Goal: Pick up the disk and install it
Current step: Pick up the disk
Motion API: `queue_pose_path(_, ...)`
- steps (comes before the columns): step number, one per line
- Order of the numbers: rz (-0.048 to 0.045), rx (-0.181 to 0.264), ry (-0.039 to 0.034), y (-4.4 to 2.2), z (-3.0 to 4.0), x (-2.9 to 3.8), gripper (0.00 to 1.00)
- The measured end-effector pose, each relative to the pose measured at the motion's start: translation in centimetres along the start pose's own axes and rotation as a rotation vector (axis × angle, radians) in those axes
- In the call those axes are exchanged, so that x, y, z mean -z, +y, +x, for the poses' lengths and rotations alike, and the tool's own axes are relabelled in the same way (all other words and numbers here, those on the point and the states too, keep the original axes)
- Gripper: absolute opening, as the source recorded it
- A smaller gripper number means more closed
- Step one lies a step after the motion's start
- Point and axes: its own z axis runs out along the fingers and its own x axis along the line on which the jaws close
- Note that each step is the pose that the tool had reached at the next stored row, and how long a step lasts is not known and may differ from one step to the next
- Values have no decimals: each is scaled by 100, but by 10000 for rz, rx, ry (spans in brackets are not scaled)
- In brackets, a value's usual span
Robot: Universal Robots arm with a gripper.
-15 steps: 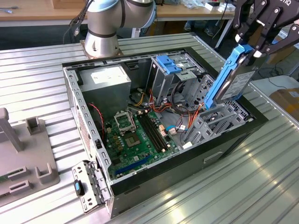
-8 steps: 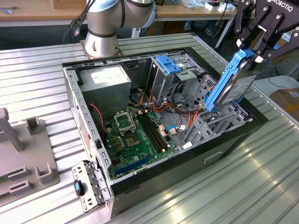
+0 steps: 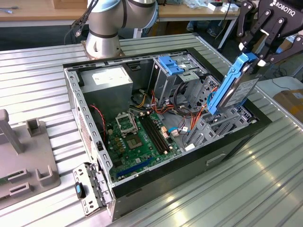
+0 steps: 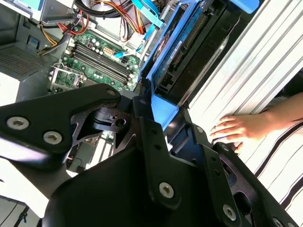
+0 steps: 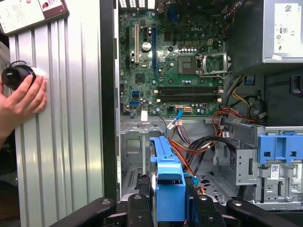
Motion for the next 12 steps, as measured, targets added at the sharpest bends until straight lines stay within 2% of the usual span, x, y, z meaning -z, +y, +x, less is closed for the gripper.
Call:
queue_pose_path(4,0,4,3,2,4,-55,37)
queue_pose_path(8,0,5,4,2,4,-65,37)
queue_pose_path(10,-1,5,4,4,5,-110,37)
queue_pose_path(12,0,5,5,4,18,-128,37)
